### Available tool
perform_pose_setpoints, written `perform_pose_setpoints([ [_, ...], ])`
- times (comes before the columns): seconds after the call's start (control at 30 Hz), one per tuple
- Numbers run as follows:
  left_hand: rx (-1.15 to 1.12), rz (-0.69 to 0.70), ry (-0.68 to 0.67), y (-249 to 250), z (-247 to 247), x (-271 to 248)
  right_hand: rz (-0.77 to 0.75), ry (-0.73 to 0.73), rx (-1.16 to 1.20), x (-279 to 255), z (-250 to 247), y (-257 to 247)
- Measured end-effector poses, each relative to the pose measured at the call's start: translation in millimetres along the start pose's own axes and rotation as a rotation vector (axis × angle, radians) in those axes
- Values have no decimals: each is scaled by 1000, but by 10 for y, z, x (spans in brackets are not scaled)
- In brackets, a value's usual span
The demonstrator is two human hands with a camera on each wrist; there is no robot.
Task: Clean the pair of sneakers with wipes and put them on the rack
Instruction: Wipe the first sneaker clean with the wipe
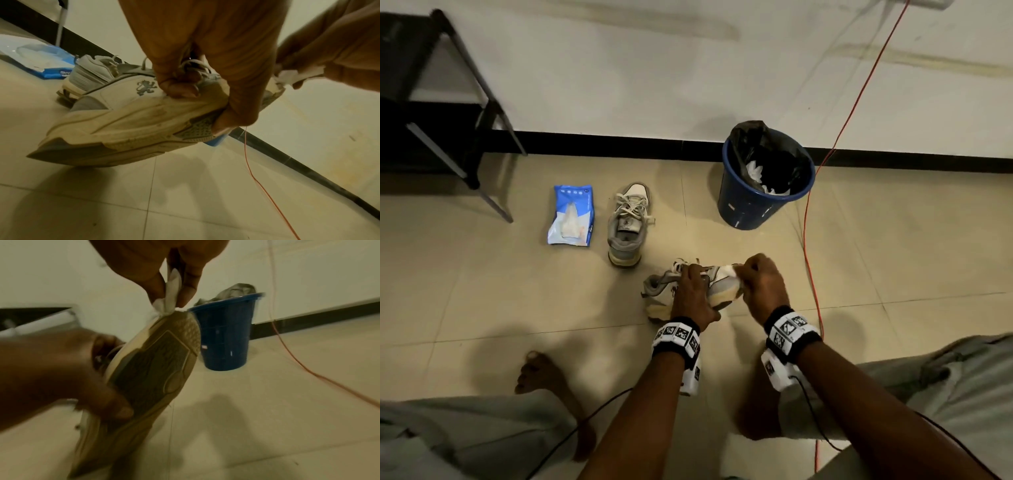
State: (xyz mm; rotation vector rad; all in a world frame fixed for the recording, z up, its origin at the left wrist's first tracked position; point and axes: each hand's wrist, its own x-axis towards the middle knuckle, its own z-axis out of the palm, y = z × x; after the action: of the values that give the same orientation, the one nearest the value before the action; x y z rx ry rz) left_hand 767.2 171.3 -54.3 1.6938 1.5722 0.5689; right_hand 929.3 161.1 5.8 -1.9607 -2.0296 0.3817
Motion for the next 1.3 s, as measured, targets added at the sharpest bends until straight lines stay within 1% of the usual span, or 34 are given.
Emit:
perform_pose_setpoints([
  [0.03, -9, -1, -1, -14, -32, 19, 67, 123, 15, 74, -36, 31],
  [0.07, -21, -6, -8, -36, -54, 25, 81, 176, 37, 89, -46, -3],
  [0.1, -30, -4, -12, -55, -63, 37, 28, 162, 32, 54, -41, -64],
  [0.17, -41, -4, -26, -65, -86, 49, -170, 52, -21, -48, 17, -154],
  [0.2, -44, -8, -36, -65, -87, 55, -211, 5, -37, -63, -7, -164],
  [0.23, -44, -5, -38, -62, -83, 69, -189, 10, -44, -35, -22, -122],
  [0.3, -34, 9, -35, -58, -96, 102, -40, 126, 8, 51, -50, -10],
  [0.33, -43, 4, -37, -74, -97, 99, -26, 137, 18, 41, -29, -34],
  [0.37, -49, 8, -39, -60, -109, 109, -68, 113, 28, -6, -4, -85],
  [0.43, -66, -1, -43, -68, -114, 114, -248, -18, -20, -156, 101, -176],
  [0.47, -68, -4, -46, -64, -113, 114, -251, -30, -35, -147, 96, -159],
  [0.5, -60, 0, -44, -55, -114, 129, -183, 11, -55, -70, 55, -135],
  [0.57, -35, -12, -39, -38, -116, 145, 13, 154, -65, 109, 1, -40],
  [0.6, -31, -22, -44, -28, -107, 143, 30, 148, -74, 135, -1, -74],
  [0.63, -33, -27, -48, -25, -92, 126, -23, 82, -101, 101, 23, -171],
  [0.67, -36, -27, -55, -19, -86, 116, -118, -25, -157, 23, 76, -270],
  [0.7, -38, -22, -64, -16, -74, 104, -213, -82, -202, -42, 146, -279],
  [0.73, -39, -16, -71, -14, -63, 103, -219, -98, -210, -36, 140, -249],
  [0.77, -41, -10, -66, -24, -60, 105, -134, -61, -159, 38, 118, -177],
  [0.8, -39, -7, -54, -31, -66, 110, 5, 33, -92, 137, 83, -91],
  [0.83, -32, -7, -47, -39, -76, 108, 110, 109, -41, 210, 54, -29],
  [0.87, -26, -5, -50, -31, -81, 105, 139, 135, -15, 232, 43, 3],
  [0.9, -25, 2, -54, -22, -85, 102, 94, 118, 6, 200, 31, -9],
  [0.97, -32, 1, -49, -18, -103, 115, -102, 40, 9, 105, 67, -67],
  [1.0, -37, 1, -56, -23, -107, 127, -131, 54, 11, 89, 66, -41],
  [1.1, -55, -5, -42, -78, -166, 170, 104, 230, 132, 178, 0, 72],
  [1.13, -56, -17, -46, -86, -203, 191, 118, 251, 147, 166, 5, 69],
  [1.17, -59, -24, -56, -100, -229, 222, 95, 237, 155, 122, 9, 32],
  [1.3, -62, -44, -74, -58, -287, 309, -169, 174, 92, 15, 16, -146],
])
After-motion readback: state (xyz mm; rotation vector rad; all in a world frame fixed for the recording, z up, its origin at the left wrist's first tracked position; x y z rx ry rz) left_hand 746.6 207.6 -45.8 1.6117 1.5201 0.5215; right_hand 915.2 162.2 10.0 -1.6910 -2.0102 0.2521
